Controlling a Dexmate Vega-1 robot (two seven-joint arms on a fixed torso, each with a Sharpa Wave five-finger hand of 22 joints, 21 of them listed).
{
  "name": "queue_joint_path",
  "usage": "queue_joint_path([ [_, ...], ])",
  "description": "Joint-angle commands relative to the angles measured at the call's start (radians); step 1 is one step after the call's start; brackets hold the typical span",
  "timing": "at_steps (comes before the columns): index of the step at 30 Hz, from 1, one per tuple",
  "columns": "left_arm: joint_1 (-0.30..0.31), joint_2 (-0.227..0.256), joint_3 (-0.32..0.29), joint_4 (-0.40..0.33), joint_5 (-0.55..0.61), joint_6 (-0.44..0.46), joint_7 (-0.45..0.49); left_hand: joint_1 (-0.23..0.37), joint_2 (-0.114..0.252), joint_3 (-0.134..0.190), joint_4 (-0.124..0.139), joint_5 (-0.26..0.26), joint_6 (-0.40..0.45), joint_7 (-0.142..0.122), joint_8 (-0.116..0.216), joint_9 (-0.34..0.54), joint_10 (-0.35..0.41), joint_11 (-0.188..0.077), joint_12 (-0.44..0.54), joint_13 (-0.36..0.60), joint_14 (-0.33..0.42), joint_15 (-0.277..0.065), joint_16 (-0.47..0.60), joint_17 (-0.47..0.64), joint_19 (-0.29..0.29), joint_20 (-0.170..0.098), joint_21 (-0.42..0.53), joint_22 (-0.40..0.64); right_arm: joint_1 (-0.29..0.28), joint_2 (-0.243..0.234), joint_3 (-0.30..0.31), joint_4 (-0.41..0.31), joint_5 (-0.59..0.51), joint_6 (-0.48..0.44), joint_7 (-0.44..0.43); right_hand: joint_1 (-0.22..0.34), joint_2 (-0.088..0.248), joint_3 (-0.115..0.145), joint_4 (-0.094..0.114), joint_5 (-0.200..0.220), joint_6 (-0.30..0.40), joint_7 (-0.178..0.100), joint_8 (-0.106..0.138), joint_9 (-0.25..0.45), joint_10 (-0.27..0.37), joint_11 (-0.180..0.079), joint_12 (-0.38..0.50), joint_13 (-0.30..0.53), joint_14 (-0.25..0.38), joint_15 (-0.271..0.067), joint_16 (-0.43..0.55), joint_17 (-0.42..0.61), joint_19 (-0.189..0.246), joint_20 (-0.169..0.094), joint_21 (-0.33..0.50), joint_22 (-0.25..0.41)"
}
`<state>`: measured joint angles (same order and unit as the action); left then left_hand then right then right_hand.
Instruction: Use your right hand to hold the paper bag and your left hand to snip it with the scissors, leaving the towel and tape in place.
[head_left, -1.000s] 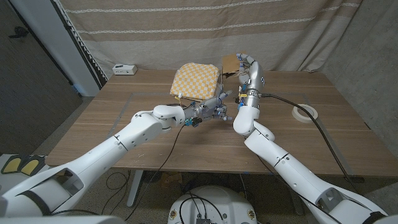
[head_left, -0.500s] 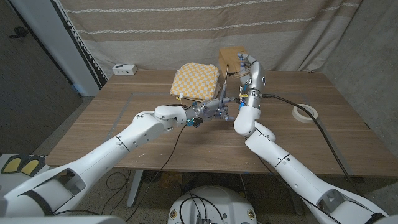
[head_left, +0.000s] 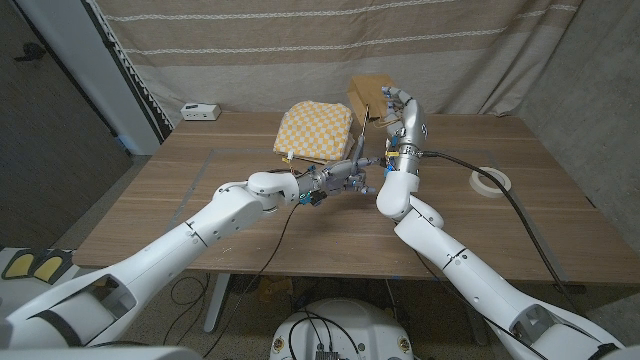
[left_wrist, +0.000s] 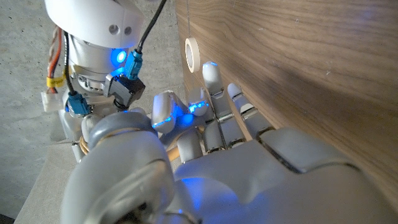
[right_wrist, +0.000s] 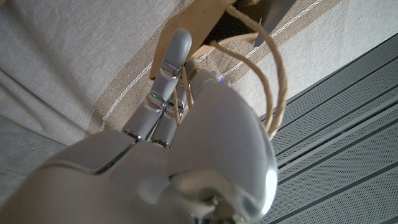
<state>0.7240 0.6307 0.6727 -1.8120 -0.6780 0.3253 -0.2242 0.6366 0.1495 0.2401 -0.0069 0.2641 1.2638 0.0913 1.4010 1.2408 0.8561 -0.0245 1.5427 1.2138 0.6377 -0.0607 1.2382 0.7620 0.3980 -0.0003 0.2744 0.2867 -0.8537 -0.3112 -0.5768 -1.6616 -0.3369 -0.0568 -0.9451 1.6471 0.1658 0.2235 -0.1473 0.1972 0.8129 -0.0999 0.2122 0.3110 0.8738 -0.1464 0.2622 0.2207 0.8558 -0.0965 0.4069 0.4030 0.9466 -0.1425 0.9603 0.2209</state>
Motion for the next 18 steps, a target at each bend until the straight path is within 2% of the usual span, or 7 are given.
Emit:
queue_joint_path([
  [1, 0.026, -0.010, -0.017, 0.031, -0.012, -0.060, -0.007, 0.062, 0.045, 0.051, 0.029, -0.018, 0.043, 0.035, 0.178, 0.001, 0.006, -0.009, -0.006, -0.007, 0.003, -0.083, -0.010, 0.008, 0.001, -0.008, 0.010, 0.007, 0.020, 0.000, -0.005, 0.023, 0.001, -0.021, 0.010, 0.015, 0.000, 0.007, -0.003, 0.003, 0.007, -0.003, -0.002, 0.002, 0.007, 0.004, -0.003, 0.006, 0.018, -0.129, 0.004, 0.002, -0.003, -0.091, 0.008, 0.002],
  [6, 0.035, -0.014, -0.027, 0.051, -0.018, -0.087, -0.013, 0.064, 0.043, 0.068, 0.031, -0.032, 0.044, 0.035, 0.178, 0.001, 0.006, -0.008, -0.008, -0.009, 0.005, -0.090, -0.015, 0.010, 0.000, -0.010, 0.012, 0.009, 0.030, 0.011, -0.011, 0.039, 0.005, -0.041, 0.011, 0.014, 0.000, 0.007, -0.003, 0.002, 0.008, -0.004, -0.002, 0.002, 0.007, -0.001, -0.003, 0.006, 0.019, -0.128, 0.005, 0.001, -0.004, -0.091, 0.010, 0.002],
  [8, 0.038, -0.014, -0.031, 0.062, -0.026, -0.097, -0.026, 0.065, 0.043, 0.072, 0.031, -0.035, 0.044, 0.034, 0.177, 0.001, 0.006, -0.008, -0.007, -0.007, 0.004, -0.089, -0.015, 0.013, -0.001, -0.010, 0.012, 0.010, 0.031, 0.014, -0.012, 0.035, 0.009, -0.053, 0.014, 0.014, 0.000, 0.008, -0.003, 0.002, 0.009, -0.003, -0.002, 0.002, 0.010, 0.007, -0.002, 0.005, 0.019, -0.128, 0.004, 0.000, -0.006, -0.091, 0.011, 0.001],
  [18, 0.050, -0.005, -0.045, 0.091, -0.035, -0.147, -0.069, 0.063, 0.035, 0.098, 0.033, -0.057, 0.045, 0.033, 0.177, 0.001, 0.004, -0.013, -0.006, -0.003, 0.006, -0.091, -0.022, 0.018, -0.004, -0.012, 0.016, 0.013, 0.034, 0.032, -0.026, 0.024, 0.005, -0.099, -0.002, 0.015, -0.001, 0.009, -0.003, 0.001, 0.018, -0.001, 0.001, 0.001, 0.017, 0.005, 0.000, 0.005, 0.020, -0.128, 0.003, -0.003, -0.007, -0.092, 0.016, 0.000],
])
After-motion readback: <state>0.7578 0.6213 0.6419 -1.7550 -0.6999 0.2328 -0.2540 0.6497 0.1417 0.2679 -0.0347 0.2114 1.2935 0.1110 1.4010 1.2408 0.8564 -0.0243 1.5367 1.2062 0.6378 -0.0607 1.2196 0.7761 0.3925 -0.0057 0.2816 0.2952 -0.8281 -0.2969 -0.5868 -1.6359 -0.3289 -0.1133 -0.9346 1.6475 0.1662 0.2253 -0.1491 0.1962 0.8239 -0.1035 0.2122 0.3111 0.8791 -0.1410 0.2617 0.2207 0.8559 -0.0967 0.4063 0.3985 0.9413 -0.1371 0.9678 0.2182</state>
